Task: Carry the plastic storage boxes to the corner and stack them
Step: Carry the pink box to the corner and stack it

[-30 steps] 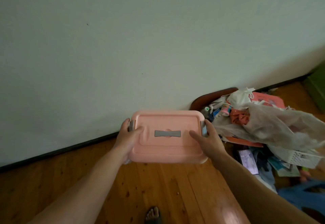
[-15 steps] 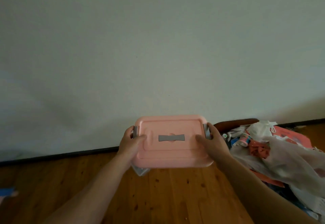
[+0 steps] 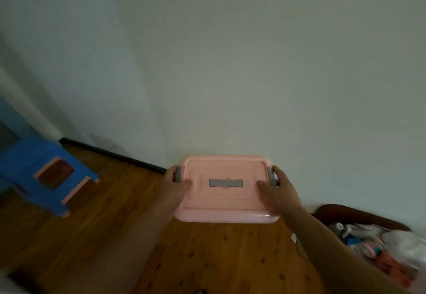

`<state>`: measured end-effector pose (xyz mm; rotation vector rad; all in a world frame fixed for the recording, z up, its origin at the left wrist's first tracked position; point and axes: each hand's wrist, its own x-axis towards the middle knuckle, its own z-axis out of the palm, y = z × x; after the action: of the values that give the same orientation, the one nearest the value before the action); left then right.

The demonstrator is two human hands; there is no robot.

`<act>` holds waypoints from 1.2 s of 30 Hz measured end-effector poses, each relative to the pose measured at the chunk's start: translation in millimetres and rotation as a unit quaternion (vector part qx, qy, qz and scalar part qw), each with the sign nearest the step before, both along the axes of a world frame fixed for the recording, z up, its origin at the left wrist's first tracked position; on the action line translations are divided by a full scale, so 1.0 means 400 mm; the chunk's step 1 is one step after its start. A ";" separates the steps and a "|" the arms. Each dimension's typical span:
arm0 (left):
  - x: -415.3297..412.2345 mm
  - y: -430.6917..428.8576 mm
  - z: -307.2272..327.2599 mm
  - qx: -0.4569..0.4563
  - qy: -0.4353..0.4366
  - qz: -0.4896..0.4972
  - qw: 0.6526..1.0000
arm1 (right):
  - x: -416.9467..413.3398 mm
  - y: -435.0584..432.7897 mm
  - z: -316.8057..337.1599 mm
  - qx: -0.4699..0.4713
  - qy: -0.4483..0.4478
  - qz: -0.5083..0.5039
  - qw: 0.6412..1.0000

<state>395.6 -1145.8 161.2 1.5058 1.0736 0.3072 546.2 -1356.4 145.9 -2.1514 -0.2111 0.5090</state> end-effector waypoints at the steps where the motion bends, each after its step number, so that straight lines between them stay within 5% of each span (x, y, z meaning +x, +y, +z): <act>1: -0.017 -0.001 -0.002 0.002 0.003 0.009 1.000 | -0.009 0.004 0.004 0.001 0.000 0.008 1.000; 17: -0.570 0.020 0.065 0.008 0.000 0.252 0.968 | -0.329 0.267 0.074 0.030 -0.005 0.280 0.960; 36: -1.194 -0.117 0.088 0.019 -0.026 0.408 0.912 | -0.882 0.372 0.114 0.019 0.005 0.438 0.899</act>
<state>-81.8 -1192.8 196.5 0.9979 1.6240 0.9430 193.5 -1207.7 191.6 -1.9211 -1.2014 1.0019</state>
